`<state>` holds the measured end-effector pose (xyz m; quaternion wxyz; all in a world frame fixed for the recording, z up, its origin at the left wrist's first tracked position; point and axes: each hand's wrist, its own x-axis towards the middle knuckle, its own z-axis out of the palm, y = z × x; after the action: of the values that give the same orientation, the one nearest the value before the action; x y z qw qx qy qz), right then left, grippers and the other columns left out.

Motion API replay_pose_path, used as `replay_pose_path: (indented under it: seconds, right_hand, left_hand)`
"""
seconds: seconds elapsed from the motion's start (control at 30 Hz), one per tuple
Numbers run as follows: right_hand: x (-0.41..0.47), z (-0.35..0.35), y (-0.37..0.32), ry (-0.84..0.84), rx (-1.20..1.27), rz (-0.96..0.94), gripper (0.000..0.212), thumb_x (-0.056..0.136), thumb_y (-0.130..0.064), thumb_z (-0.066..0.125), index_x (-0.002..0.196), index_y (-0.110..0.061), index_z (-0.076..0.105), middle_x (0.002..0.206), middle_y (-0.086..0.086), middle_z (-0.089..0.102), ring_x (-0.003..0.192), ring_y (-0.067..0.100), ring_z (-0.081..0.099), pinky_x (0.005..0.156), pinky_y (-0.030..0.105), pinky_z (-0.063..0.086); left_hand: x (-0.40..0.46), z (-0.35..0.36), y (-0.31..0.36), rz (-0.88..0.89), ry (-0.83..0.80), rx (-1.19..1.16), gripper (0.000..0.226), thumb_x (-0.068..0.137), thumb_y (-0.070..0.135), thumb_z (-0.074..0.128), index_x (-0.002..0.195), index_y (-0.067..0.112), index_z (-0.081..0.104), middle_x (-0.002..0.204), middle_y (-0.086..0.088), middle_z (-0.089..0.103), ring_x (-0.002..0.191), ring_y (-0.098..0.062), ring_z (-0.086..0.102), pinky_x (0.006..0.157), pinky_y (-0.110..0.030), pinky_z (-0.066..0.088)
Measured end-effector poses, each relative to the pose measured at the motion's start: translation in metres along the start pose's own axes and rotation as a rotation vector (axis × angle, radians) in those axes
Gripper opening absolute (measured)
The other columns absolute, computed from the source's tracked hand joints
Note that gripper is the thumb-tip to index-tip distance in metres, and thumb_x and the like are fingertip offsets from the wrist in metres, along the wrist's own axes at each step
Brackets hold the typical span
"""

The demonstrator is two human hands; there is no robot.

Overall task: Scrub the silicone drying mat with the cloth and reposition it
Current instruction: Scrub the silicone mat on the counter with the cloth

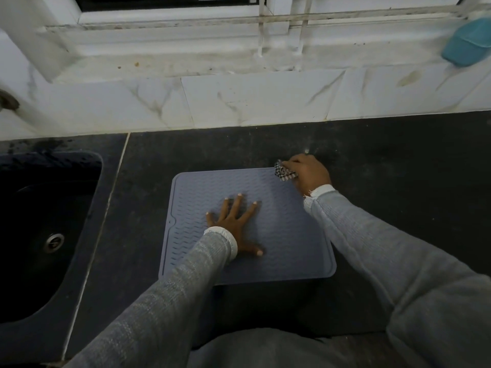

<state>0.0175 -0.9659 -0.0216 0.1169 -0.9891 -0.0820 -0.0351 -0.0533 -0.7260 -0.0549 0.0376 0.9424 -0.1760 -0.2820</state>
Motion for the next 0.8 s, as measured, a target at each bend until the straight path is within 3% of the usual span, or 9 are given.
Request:
replay_pose_path:
  seconds: [0.13, 0.27, 0.37, 0.5, 0.63, 0.7, 0.8]
  right_hand:
    - [0.013, 0.021, -0.012, -0.231, -0.198, -0.117, 0.05, 0.086, -0.021, 0.061, 0.133, -0.026, 0.046, 0.142, 0.002, 0.042, 0.129, 0.027, 0.036, 0.106, 0.043, 0.03]
    - [0.006, 0.04, 0.002, -0.397, -0.229, -0.148, 0.056, 0.094, -0.03, 0.049, 0.144, -0.03, 0.025, 0.154, -0.004, 0.022, 0.14, 0.022, 0.021, 0.115, 0.042, 0.017]
    - [-0.001, 0.032, 0.027, -0.398, -0.242, -0.165, 0.05, 0.097, -0.031, 0.04, 0.144, -0.034, 0.023, 0.154, -0.007, 0.021, 0.139, 0.021, 0.021, 0.112, 0.04, 0.018]
    - [-0.004, 0.013, 0.054, -0.431, -0.468, -0.232, 0.055, 0.093, -0.028, 0.048, 0.144, -0.032, 0.026, 0.153, -0.004, 0.024, 0.133, 0.026, 0.03, 0.105, 0.043, 0.028]
    - [0.004, 0.002, 0.046, -0.334, -0.294, -0.162, 0.054, 0.089, -0.023, 0.056, 0.14, -0.027, 0.038, 0.148, 0.0, 0.035, 0.126, 0.028, 0.04, 0.102, 0.04, 0.036]
    - [0.01, 0.008, 0.029, -0.283, -0.241, -0.175, 0.056, 0.089, -0.02, 0.058, 0.141, -0.025, 0.037, 0.149, 0.002, 0.033, 0.128, 0.028, 0.038, 0.104, 0.04, 0.035]
    - [0.013, 0.022, 0.009, -0.335, -0.339, -0.231, 0.061, 0.09, -0.019, 0.056, 0.144, -0.029, 0.028, 0.153, -0.003, 0.023, 0.134, 0.025, 0.029, 0.108, 0.039, 0.028]
  left_hand:
    - [0.002, 0.003, 0.003, -0.029, -0.066, 0.03, 0.129, 0.05, 0.08, 0.065, 0.133, 0.052, -0.029, 0.145, 0.007, -0.04, 0.137, -0.033, -0.029, 0.1, -0.075, -0.002]
    - [0.004, 0.001, 0.003, -0.03, -0.086, 0.038, 0.13, 0.049, 0.08, 0.066, 0.133, 0.052, -0.03, 0.145, 0.007, -0.042, 0.137, -0.033, -0.03, 0.1, -0.075, -0.001]
    - [0.005, 0.0, 0.001, -0.018, -0.088, 0.048, 0.129, 0.05, 0.08, 0.065, 0.133, 0.052, -0.031, 0.144, 0.007, -0.043, 0.137, -0.034, -0.029, 0.1, -0.075, 0.001]
    - [0.006, 0.0, 0.002, -0.013, -0.095, 0.059, 0.13, 0.05, 0.081, 0.064, 0.132, 0.051, -0.031, 0.144, 0.006, -0.044, 0.137, -0.035, -0.028, 0.1, -0.075, 0.001]
    - [0.006, -0.002, 0.003, -0.022, -0.108, 0.054, 0.131, 0.049, 0.081, 0.065, 0.132, 0.051, -0.032, 0.143, 0.006, -0.045, 0.136, -0.035, -0.029, 0.099, -0.076, 0.0]
    - [0.008, -0.001, 0.002, -0.024, -0.112, 0.054, 0.132, 0.048, 0.081, 0.065, 0.131, 0.051, -0.033, 0.142, 0.006, -0.045, 0.136, -0.036, -0.029, 0.099, -0.076, 0.0]
    - [0.011, 0.002, 0.001, -0.021, -0.111, 0.058, 0.132, 0.046, 0.083, 0.063, 0.129, 0.052, -0.035, 0.141, 0.007, -0.046, 0.136, -0.036, -0.028, 0.098, -0.077, 0.0]
